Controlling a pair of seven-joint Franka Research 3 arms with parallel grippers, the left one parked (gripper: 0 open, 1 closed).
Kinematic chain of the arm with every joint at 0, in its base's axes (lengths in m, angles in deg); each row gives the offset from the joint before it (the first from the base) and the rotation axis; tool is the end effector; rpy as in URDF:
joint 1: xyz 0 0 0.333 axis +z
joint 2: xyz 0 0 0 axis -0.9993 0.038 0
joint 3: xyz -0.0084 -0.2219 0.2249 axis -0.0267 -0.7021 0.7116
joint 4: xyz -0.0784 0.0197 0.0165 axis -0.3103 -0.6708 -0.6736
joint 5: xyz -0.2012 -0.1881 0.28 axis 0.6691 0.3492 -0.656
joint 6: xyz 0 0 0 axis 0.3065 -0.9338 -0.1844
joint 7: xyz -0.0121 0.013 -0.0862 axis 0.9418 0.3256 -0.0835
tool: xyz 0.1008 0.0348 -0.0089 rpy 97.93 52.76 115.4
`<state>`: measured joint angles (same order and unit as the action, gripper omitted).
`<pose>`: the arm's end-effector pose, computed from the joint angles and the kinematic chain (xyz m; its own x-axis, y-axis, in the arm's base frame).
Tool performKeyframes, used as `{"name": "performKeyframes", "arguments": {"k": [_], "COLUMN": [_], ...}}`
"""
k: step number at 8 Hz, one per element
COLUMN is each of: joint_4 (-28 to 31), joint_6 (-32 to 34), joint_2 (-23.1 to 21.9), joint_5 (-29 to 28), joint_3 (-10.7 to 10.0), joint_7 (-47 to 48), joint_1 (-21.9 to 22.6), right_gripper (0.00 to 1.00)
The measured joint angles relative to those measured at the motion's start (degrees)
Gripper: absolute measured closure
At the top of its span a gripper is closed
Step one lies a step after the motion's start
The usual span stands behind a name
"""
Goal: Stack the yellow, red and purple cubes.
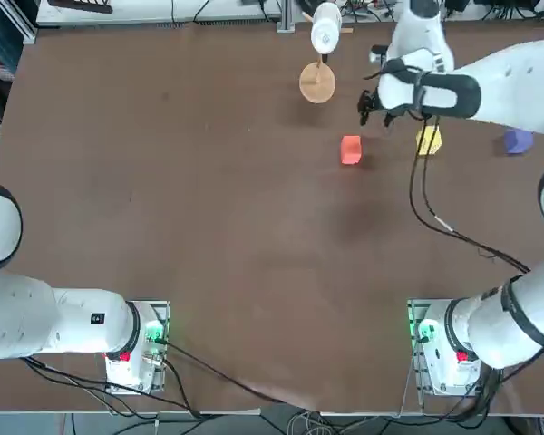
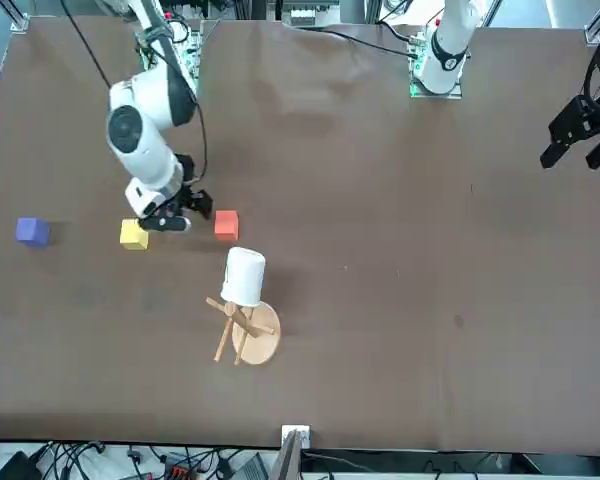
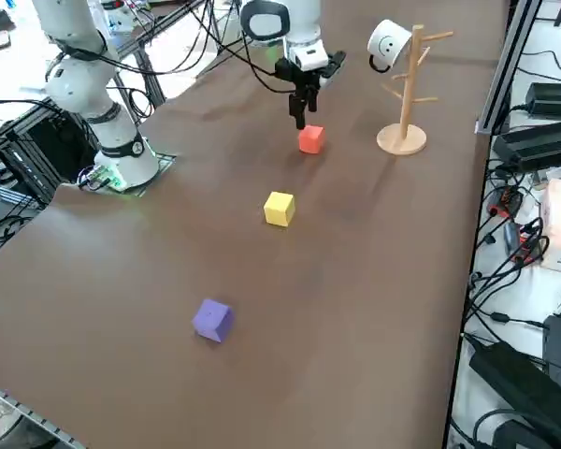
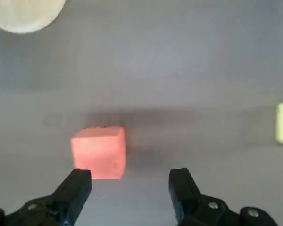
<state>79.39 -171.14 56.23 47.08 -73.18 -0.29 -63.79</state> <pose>0.5151 0.2334 0.3110 0.9985 -0.0535 -0.0110 -0.0538 -0.9983 -0.0230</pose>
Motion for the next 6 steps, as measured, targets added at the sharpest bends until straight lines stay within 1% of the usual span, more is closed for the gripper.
{"name": "performKeyframes", "arguments": {"k": [2, 5, 6], "joint_4": [0.0, 0.0, 0.0], "joint_6": [-2.7, -7.3, -8.0], "joint_2": [2.3, 6.2, 7.0], "joint_5": [-0.1, -0.1, -0.1], "joint_3": [0.0, -0.1, -0.1], "joint_7": [4.2, 5.4, 5.4], "joint_1": [3.2, 4.5, 4.6], "right_gripper": [0.0, 0.0, 0.0]}}
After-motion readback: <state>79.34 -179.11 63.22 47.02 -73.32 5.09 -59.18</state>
